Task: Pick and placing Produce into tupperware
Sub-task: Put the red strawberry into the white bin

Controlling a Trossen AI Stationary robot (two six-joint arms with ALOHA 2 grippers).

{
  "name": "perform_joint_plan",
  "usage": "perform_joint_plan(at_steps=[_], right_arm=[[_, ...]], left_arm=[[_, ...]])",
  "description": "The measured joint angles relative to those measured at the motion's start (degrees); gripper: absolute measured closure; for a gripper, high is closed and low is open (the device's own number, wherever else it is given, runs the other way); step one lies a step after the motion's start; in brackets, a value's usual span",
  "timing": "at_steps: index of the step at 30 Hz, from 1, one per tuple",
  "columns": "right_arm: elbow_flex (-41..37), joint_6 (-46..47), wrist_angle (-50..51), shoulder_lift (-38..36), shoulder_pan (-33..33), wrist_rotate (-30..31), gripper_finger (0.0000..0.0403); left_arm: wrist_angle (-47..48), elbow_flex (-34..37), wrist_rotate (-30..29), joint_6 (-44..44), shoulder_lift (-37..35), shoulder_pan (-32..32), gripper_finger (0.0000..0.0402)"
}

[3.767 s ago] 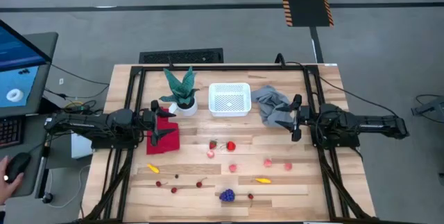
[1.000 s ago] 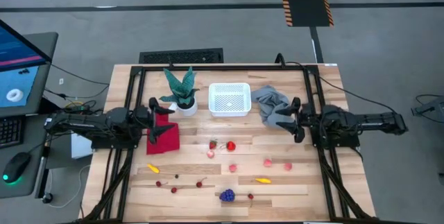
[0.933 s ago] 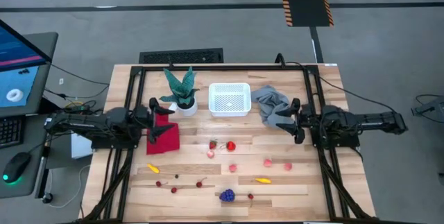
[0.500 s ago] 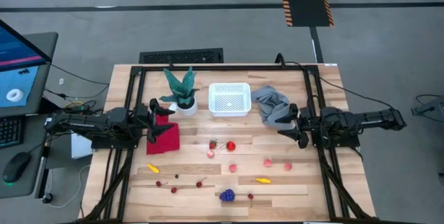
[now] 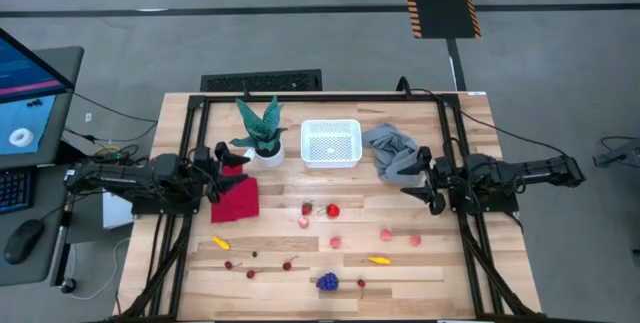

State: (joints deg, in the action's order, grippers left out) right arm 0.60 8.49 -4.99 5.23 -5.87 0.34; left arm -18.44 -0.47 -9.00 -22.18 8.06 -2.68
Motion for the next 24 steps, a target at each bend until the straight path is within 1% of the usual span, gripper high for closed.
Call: perform_joint_plan(at_steps=[4, 9, 13, 17, 21, 24], right_arm=[[0.0, -0.01, 0.23, 0.0, 0.0, 0.01, 0.0127], [0.0, -0.09, 0.24, 0.0, 0.0, 0.13, 0.0127], [0.0, -0.09, 0.26, 0.0, 0.0, 0.15, 0.0127], [0.0, 0.0, 0.62, 0.0, 0.0, 0.15, 0.0127], [0.0, 0.42, 2.11, 0.0, 0.0, 0.15, 0.0127], [0.0, 1.53, 3.44, 0.0, 0.0, 0.13, 0.0127]], left_arm=[[-1.15, -0.59, -3.32, 1.1, 2.47, -0.78, 0.012], [-5.22, -4.83, -5.6, 2.28, 11.79, -2.41, 0.012], [-5.06, -9.92, -7.48, 3.71, 23.16, -3.53, 0.012], [-4.83, -16.56, -8.23, 5.17, 37.21, -4.62, 0.012], [-4.65, -25.31, -5.95, 7.82, 51.06, -5.59, 0.012], [-4.18, -31.39, -5.09, 10.1, 58.98, -6.49, 0.012]])
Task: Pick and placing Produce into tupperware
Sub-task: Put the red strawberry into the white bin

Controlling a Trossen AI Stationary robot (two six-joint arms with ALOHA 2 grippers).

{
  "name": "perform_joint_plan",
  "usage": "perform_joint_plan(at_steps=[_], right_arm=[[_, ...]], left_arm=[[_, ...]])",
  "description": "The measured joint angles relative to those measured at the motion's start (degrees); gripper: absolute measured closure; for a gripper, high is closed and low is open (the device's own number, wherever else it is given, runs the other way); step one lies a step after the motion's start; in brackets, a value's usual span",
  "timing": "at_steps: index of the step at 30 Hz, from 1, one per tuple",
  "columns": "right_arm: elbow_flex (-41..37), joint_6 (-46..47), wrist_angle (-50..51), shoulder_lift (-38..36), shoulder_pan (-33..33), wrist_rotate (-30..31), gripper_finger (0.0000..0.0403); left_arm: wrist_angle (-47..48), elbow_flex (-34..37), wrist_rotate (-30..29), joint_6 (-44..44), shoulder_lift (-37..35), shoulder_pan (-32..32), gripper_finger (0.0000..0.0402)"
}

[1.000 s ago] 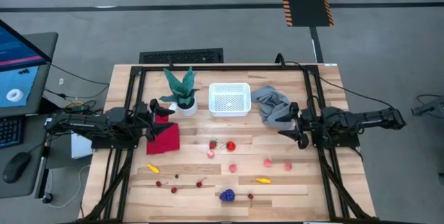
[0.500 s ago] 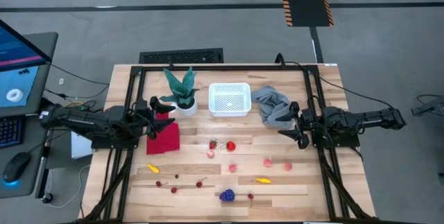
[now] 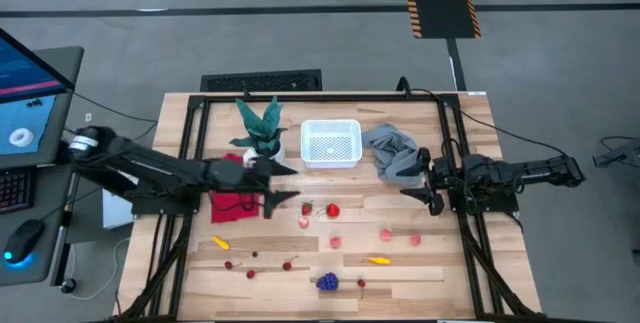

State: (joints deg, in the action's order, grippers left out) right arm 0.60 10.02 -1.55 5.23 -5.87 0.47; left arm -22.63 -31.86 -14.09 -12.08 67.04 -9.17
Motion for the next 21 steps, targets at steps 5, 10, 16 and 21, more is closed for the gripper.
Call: perform_joint_plan(at_steps=[5, 10, 16, 21], right_arm=[[0.0, 0.48, 1.25, 0.02, -0.17, 0.0, 0.0127], [0.0, 0.52, 1.26, 0.0, -0.16, -0.26, 0.0127], [0.0, 0.55, 1.17, 0.0, -0.15, -0.39, 0.0127], [0.0, 0.59, 1.22, 0.0, -0.15, -0.4, 0.0127]], left_arm=[[10.04, -11.03, -0.16, 1.74, 8.67, -0.59, 0.012], [22.07, -20.03, -1.61, 0.34, 16.68, -0.89, 0.012], [30.4, -27.02, -1.18, -1.31, 25.94, -2.06, 0.012], [34.28, -30.44, 1.05, -4.46, 32.26, -2.86, 0.012]])
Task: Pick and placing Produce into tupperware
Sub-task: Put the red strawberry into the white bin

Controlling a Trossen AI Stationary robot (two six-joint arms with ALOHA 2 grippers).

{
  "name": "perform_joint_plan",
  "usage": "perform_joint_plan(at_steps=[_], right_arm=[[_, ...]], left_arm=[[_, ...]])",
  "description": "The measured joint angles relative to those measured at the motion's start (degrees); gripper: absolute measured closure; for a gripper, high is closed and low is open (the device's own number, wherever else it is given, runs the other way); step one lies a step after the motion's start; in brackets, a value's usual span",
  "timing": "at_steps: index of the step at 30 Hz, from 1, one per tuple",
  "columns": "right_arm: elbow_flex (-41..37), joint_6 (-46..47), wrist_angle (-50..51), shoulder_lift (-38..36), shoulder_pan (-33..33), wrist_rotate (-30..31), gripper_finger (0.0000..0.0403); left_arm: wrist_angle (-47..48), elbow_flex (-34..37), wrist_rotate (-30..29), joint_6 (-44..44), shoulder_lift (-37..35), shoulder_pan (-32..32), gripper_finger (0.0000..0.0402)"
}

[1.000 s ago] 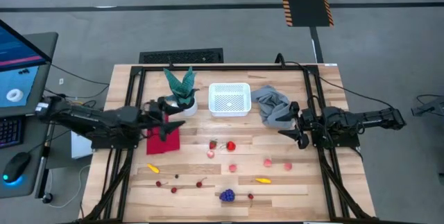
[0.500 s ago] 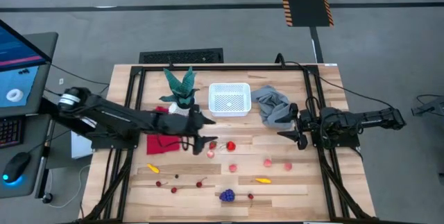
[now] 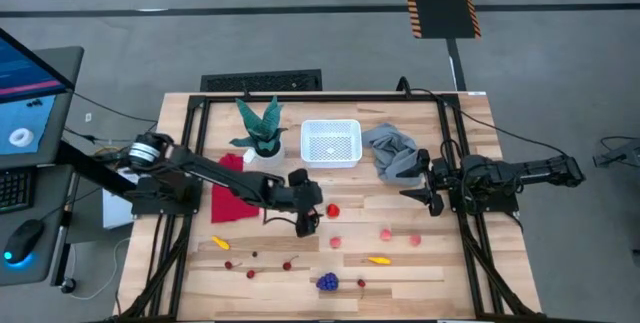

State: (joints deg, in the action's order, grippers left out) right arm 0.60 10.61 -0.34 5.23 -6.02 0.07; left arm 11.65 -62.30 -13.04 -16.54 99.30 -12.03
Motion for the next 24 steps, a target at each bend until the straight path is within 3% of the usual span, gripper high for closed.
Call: perform_joint_plan(at_steps=[10, 20, 24], right_arm=[[0.0, 0.02, -0.07, 0.0, 0.0, 0.0, 0.0127], [0.0, 0.01, -0.03, 0.07, -0.01, -0.04, 0.0127], [0.02, 0.02, -0.1, 0.33, 0.0, -0.04, 0.0127]], left_arm=[[1.44, -1.79, -2.83, -2.36, 4.79, -0.86, 0.012], [-0.58, -1.73, -1.15, -3.47, 8.63, -0.86, 0.0121], [-0.11, -1.59, -1.32, -3.58, 8.69, -0.68, 0.0144]])
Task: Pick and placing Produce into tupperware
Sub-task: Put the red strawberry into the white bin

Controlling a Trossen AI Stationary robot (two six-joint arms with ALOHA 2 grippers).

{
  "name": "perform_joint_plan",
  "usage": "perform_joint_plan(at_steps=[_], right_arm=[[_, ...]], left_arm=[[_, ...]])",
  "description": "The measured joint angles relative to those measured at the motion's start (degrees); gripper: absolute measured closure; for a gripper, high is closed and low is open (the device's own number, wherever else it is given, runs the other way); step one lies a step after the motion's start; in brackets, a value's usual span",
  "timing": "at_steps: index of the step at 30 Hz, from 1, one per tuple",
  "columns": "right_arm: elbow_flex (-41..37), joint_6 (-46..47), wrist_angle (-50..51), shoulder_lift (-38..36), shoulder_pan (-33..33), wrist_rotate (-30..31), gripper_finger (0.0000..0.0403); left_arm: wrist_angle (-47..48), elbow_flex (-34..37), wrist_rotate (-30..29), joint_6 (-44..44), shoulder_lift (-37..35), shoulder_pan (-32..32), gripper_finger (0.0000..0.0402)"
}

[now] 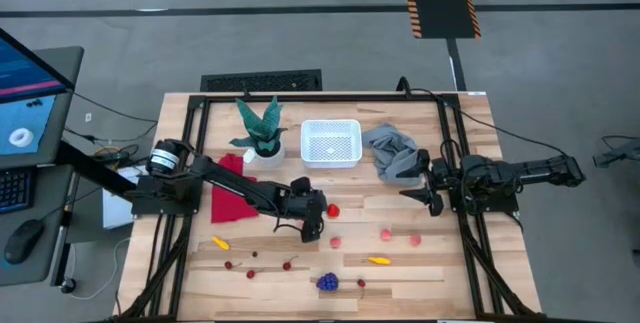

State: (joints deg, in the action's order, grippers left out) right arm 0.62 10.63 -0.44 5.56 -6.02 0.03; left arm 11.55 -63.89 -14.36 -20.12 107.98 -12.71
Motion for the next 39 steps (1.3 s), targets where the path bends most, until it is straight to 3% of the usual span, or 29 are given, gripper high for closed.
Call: perform_joint_plan(at_steps=[7, 12, 39], right_arm=[[-0.02, -0.02, 0.04, 0.04, 0.0, 0.0, 0.0127], [-0.02, 0.0, 0.08, 0.04, 0.0, 0.0, 0.0127], [-0.02, 0.0, 0.05, 0.04, 0.0, -0.04, 0.0127]], left_arm=[[0.61, 0.11, 1.5, -0.12, 0.0, 0.61, 0.0234], [0.54, 0.21, 1.5, -0.09, 0.0, 0.66, 0.027], [0.57, 0.21, 3.66, -0.42, 0.0, 1.89, 0.0282]])
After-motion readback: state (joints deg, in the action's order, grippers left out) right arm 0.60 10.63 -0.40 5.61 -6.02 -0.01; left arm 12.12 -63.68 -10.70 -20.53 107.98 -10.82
